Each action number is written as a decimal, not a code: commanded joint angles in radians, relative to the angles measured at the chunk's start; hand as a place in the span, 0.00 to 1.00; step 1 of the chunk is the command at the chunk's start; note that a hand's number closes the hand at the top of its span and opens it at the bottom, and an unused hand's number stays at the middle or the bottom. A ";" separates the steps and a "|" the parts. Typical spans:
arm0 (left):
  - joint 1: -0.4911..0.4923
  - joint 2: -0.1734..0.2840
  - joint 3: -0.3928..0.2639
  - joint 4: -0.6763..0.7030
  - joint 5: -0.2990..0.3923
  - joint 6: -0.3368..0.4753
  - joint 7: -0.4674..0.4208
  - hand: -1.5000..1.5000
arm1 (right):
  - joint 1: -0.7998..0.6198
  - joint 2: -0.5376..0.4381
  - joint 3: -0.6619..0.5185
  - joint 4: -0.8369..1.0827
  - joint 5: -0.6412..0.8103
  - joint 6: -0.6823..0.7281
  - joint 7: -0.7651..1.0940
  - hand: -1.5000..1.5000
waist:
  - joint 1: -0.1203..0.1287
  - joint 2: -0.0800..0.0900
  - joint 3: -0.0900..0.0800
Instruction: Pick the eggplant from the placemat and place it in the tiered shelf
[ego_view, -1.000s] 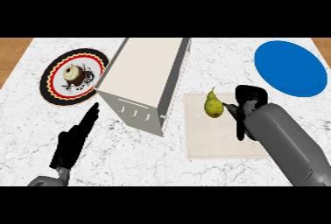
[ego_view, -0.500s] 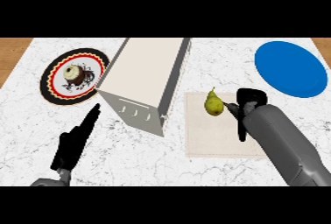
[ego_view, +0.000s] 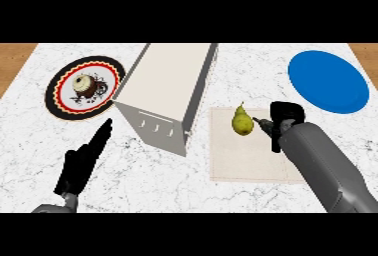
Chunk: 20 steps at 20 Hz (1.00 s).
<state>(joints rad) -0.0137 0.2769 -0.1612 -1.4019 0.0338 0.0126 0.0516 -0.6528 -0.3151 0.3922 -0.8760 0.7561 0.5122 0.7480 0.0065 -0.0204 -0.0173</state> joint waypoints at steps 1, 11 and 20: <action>0.052 0.020 0.022 -0.006 0.006 -0.027 -0.027 0.50 | 0.066 0.030 0.016 -0.055 0.015 0.004 -0.011 1.00 | -0.004 0.018 0.017; -0.016 -0.022 0.006 0.017 -0.029 -0.014 0.002 0.50 | -0.064 -0.050 0.062 -0.172 0.039 -0.028 -0.418 1.00 | 0.015 0.027 0.021; -0.025 -0.051 0.011 0.020 -0.019 0.000 -0.001 0.50 | -0.153 -0.318 -0.074 -0.293 -0.144 -0.098 -1.166 1.00 | -0.002 0.033 0.023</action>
<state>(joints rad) -0.0265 0.2474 -0.1465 -1.3895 0.0136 -0.0018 0.0219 -0.7871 -0.5069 0.3898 -1.1538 0.6777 0.4477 -0.1376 0.0173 0.0086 0.0079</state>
